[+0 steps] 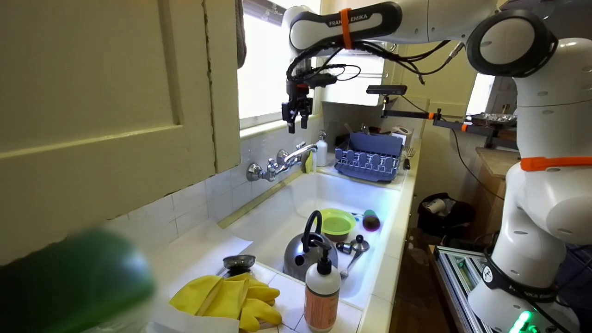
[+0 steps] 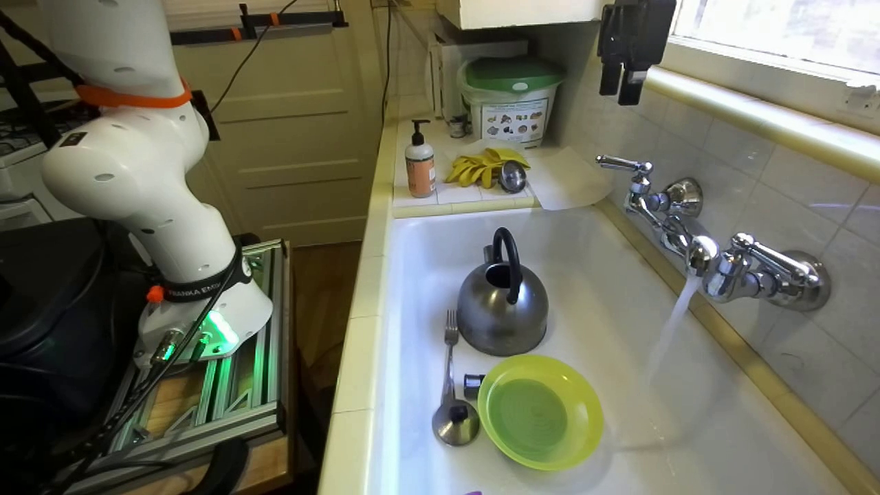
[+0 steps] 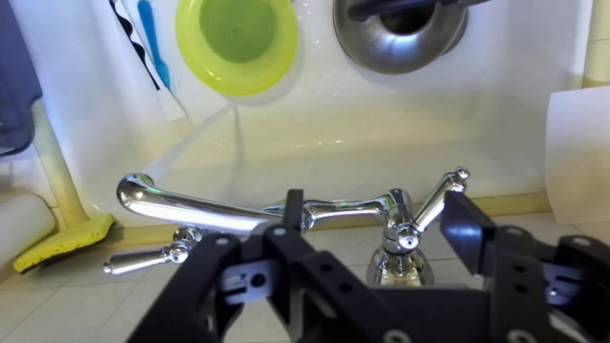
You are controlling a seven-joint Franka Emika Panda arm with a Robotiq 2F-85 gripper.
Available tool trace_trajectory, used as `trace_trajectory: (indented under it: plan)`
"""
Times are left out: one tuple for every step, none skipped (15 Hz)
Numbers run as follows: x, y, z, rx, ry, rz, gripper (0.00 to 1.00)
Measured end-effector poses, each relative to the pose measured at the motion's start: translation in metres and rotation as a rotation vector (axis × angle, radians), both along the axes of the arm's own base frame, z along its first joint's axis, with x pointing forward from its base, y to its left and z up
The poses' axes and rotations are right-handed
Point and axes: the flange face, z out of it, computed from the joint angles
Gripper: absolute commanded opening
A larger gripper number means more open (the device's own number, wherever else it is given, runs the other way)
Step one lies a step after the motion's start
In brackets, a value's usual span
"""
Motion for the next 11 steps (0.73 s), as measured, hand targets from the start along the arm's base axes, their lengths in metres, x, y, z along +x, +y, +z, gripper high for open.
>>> trace_trajectory:
  plan:
    - [-0.002,-0.002,0.001,0.001,0.002,-0.009,1.00]
    - [-0.005,-0.004,0.002,0.001,0.003,-0.014,1.00]
    - [-0.007,-0.006,0.003,0.002,0.002,-0.018,1.00]
    - [-0.010,-0.007,0.004,0.002,0.003,-0.022,1.00]
    - [-0.012,-0.008,0.004,0.004,0.005,-0.026,1.00]
    - [-0.015,-0.009,0.004,0.005,0.006,-0.029,1.00]
    - [-0.017,-0.010,0.004,0.006,0.007,-0.031,1.00]
    - [-0.018,-0.011,0.004,0.007,0.008,-0.033,1.00]
    - [-0.019,-0.011,0.003,0.008,0.009,-0.033,1.00]
    - [-0.019,-0.011,0.003,0.008,0.010,-0.033,1.00]
    - [-0.019,-0.011,0.003,0.008,0.010,-0.034,1.00]
